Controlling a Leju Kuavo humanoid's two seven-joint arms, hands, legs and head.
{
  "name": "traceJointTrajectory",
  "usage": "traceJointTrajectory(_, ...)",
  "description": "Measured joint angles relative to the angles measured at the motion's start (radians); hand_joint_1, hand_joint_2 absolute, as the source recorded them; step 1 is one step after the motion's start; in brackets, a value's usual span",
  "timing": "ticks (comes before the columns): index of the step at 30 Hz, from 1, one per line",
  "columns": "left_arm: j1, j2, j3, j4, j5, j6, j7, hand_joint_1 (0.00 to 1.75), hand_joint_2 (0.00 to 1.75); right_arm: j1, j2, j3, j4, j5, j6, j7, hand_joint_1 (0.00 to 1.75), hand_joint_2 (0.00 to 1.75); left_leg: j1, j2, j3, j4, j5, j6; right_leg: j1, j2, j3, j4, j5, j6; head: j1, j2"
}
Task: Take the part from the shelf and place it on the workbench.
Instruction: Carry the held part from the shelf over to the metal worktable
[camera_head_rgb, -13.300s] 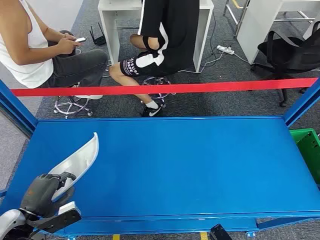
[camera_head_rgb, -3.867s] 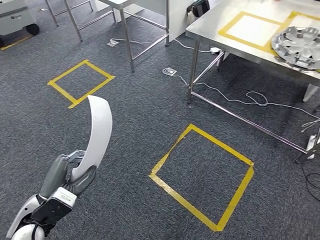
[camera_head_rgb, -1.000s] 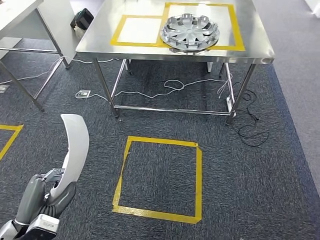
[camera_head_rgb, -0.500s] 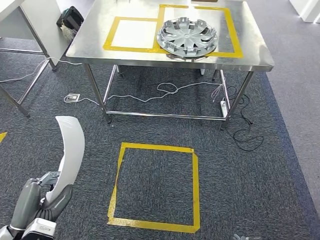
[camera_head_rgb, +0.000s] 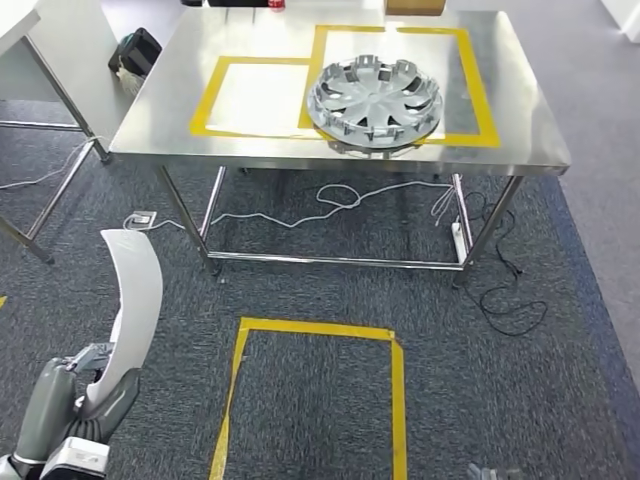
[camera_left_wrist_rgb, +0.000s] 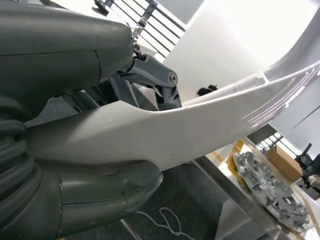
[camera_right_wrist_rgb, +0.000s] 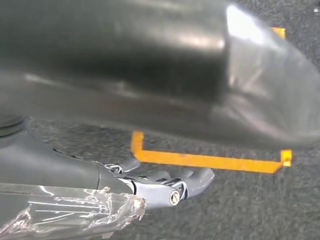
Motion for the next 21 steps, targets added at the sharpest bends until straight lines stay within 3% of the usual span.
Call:
traceJointTrajectory(1, 0.002, 0.002, -0.001, 0.0, 0.0, 0.004, 0.008, 1.75, 1.75, 0.001, 0.0, 0.0, 0.001, 0.002, 0.0, 0.001, 0.0, 0.0, 0.0, 0.0, -0.056, 0.05, -0.022, -0.004, -0.002, 0.001, 0.029, -0.015, -0.015, -0.002, -0.002, 0.0)
traceJointTrajectory(2, 0.006, 0.003, -0.001, 0.0, -0.001, 0.007, 0.016, 1.75, 1.75, 0.002, 0.0, 0.001, 0.003, 0.005, 0.0, 0.002, 0.0, 0.0, 0.0, 0.0, -0.106, 0.076, -0.068, -0.006, -0.004, 0.004, 0.061, -0.029, -0.03, -0.002, -0.002, 0.0)
traceJointTrajectory(4, 0.011, 0.005, -0.002, 0.0, -0.001, 0.012, 0.029, 1.75, 1.75, 0.005, 0.0, 0.002, 0.005, 0.01, 0.0, 0.003, 0.0, 0.0, 0.0, 0.0, -0.18, 0.069, -0.16, -0.009, -0.011, 0.012, 0.131, -0.057, -0.064, 0.002, -0.003, 0.0)
traceJointTrajectory(5, 0.012, 0.006, -0.002, 0.0, -0.002, 0.014, 0.032, 1.75, 1.75, 0.006, 0.0, 0.002, 0.005, 0.011, 0.0, 0.003, 0.0, 0.0, 0.0, 0.001, -0.204, 0.04, -0.168, -0.009, -0.016, 0.017, 0.168, -0.071, -0.082, 0.005, -0.003, 0.0)
traceJointTrajectory(6, 0.014, 0.007, -0.002, 0.0, -0.002, 0.015, 0.033, 1.75, 1.75, 0.008, 0.0, 0.002, 0.006, 0.012, 0.0, 0.003, 0.0, 0.0, 0.0, 0.002, -0.222, -0.007, -0.124, -0.01, -0.021, 0.02, 0.205, -0.085, -0.101, 0.01, -0.003, 0.0)
traceJointTrajectory(8, 0.018, 0.009, -0.004, 0.0, -0.002, 0.017, 0.035, 1.75, 1.75, 0.012, 0.0, 0.002, 0.009, 0.013, 0.0, 0.004, 0.0, 0.0, 0.001, 0.009, -0.25, -0.135, 0.095, -0.011, -0.026, 0.025, 0.27, -0.107, -0.145, 0.022, -0.016, 0.0)
traceJointTrajectory(9, 0.021, 0.009, -0.006, 0.0, -0.002, 0.019, 0.039, 1.75, 1.75, 0.014, 0.0, 0.002, 0.01, 0.014, 0.0, 0.005, 0.0, 0.0, 0.001, 0.011, -0.257, -0.177, 0.185, -0.01, -0.025, 0.026, 0.295, -0.119, -0.166, 0.029, -0.021, 0.0)
traceJointTrajectory(10, 0.023, 0.009, -0.007, -0.002, -0.002, 0.021, 0.043, 1.75, 1.75, 0.015, 0.0, 0.003, 0.011, 0.015, 0.0, 0.006, 0.0, 0.0, 0.002, 0.011, -0.258, -0.199, 0.232, -0.006, -0.023, 0.026, 0.322, -0.13, -0.177, 0.039, -0.027, 0.0)
traceJointTrajectory(12, 0.024, 0.009, -0.007, -0.006, -0.002, 0.024, 0.056, 1.75, 1.75, 0.011, -0.001, 0.006, 0.01, 0.018, 0.0, 0.009, 0.0, 0.0, 0.004, 0.0, -0.236, -0.199, 0.199, 0.007, -0.022, 0.021, 0.334, -0.104, -0.155, 0.057, -0.026, 0.0)
traceJointTrajectory(13, 0.022, 0.008, -0.007, -0.008, -0.002, 0.026, 0.061, 1.75, 1.75, 0.007, -0.001, 0.007, 0.008, 0.019, 0.0, 0.01, 0.0, 0.0, 0.007, -0.005, -0.218, -0.203, 0.18, 0.013, -0.021, 0.015, 0.311, -0.048, -0.127, 0.063, -0.023, 0.0)
traceJointTrajectory(14, 0.021, 0.008, -0.007, -0.009, -0.002, 0.027, 0.065, 1.75, 1.75, 0.003, -0.001, 0.009, 0.008, 0.019, 0.001, 0.011, 0.0, 0.0, 0.009, -0.009, -0.197, -0.209, 0.164, 0.019, -0.02, 0.009, 0.262, 0.032, -0.105, 0.065, -0.019, 0.0)
traceJointTrajectory(15, 0.021, 0.007, -0.007, -0.009, -0.002, 0.027, 0.07, 1.75, 1.75, 0.002, -0.001, 0.01, 0.007, 0.02, 0.001, 0.013, 0.0, 0.0, 0.01, -0.014, -0.173, -0.214, 0.149, 0.025, -0.019, 0.002, 0.203, 0.113, -0.104, 0.065, -0.016, -0.001)
traceJointTrajectory(16, 0.021, 0.007, -0.007, -0.009, -0.001, 0.027, 0.074, 1.75, 1.75, 0.003, -0.001, 0.011, 0.007, 0.021, 0.001, 0.016, 0.0, 0.0, 0.009, -0.019, -0.148, -0.22, 0.131, 0.029, -0.018, -0.003, 0.144, 0.176, -0.126, 0.064, -0.012, -0.001)
traceJointTrajectory(17, 0.02, 0.006, -0.007, -0.009, 0.0, 0.026, 0.078, 1.75, 1.75, 0.007, -0.001, 0.012, 0.006, 0.023, 0.001, 0.02, 0.0, 0.0, 0.009, -0.026, -0.122, -0.227, 0.113, 0.032, -0.017, -0.004, 0.092, 0.215, -0.171, 0.062, -0.011, 0.0)
traceJointTrajectory(19, 0.018, 0.005, -0.006, -0.009, 0.003, 0.022, 0.084, 1.75, 1.75, 0.018, -0.001, 0.015, 0.004, 0.023, 0.001, 0.027, 0.0, 0.0, 0.007, -0.045, -0.063, -0.241, 0.075, 0.035, -0.017, -0.004, 0.009, 0.225, -0.269, 0.064, -0.009, 0.0)
traceJointTrajectory(20, 0.016, 0.004, -0.006, -0.009, 0.006, 0.018, 0.085, 1.75, 1.75, 0.023, -0.001, 0.016, 0.003, 0.021, 0.002, 0.03, 0.0, 0.0, 0.007, -0.056, -0.031, -0.247, 0.056, 0.036, -0.017, -0.003, -0.022, 0.204, -0.291, 0.067, -0.008, 0.0)
traceJointTrajectory(21, 0.014, 0.002, -0.005, -0.009, 0.009, 0.013, 0.085, 1.75, 1.75, 0.028, -0.001, 0.017, 0.001, 0.019, 0.003, 0.033, 0.0, 0.0, 0.007, -0.067, 0.001, -0.252, 0.035, 0.035, -0.018, 0.0, -0.049, 0.17, -0.274, 0.07, -0.007, 0.0)
